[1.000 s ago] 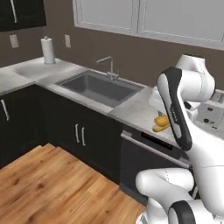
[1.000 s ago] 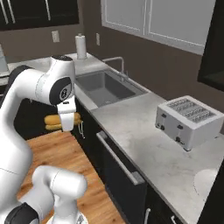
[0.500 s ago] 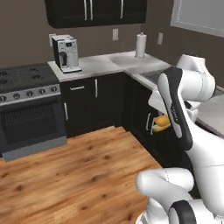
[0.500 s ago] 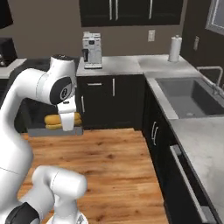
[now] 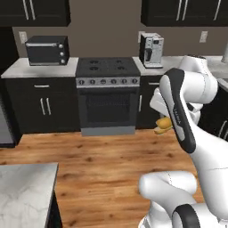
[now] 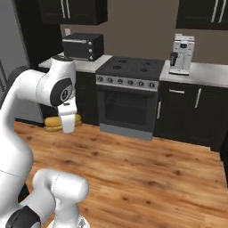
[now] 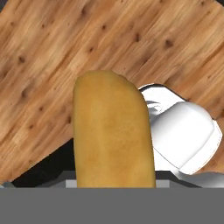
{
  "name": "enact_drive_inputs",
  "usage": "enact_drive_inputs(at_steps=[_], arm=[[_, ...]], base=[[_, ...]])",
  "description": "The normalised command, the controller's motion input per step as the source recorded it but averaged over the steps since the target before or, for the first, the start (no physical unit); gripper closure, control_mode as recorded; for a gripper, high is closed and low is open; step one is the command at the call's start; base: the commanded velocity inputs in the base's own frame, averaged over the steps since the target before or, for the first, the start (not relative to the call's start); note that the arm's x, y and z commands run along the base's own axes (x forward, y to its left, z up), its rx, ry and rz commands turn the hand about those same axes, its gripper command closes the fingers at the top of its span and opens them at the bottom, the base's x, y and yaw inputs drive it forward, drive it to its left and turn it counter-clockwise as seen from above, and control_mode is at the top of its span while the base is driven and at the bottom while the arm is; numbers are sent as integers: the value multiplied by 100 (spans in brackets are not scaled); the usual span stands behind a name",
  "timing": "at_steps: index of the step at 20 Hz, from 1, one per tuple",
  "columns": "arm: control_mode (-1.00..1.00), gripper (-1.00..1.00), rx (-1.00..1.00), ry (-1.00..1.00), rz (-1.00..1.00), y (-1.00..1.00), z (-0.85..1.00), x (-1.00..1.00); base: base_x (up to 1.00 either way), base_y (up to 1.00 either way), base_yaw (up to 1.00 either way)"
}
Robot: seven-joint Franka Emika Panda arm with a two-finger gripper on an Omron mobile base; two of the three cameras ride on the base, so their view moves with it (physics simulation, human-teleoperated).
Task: Move the hot dog bun to the plate on the dining table and place the condiment next to that plate. Then navigate to the fridge and take the sausage and place it on the plate as well.
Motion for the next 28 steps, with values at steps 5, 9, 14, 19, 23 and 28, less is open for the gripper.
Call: enact_drive_inputs(at_steps=[5, 9, 14, 19, 23, 28], arm=[[100, 100, 0, 0, 0, 0, 0, 0], [100, 100, 0, 0, 0, 0, 0, 0], [100, 100, 0, 0, 0, 0, 0, 0], [100, 100, 0, 0, 0, 0, 0, 0], [100, 100, 0, 0, 0, 0, 0, 0], [100, 100, 0, 0, 0, 0, 0, 0]], base=[[-36, 71, 54], [-59, 24, 47], [-50, 4, 42], [-5, -22, 37], [-38, -5, 39], [-81, 0, 42]])
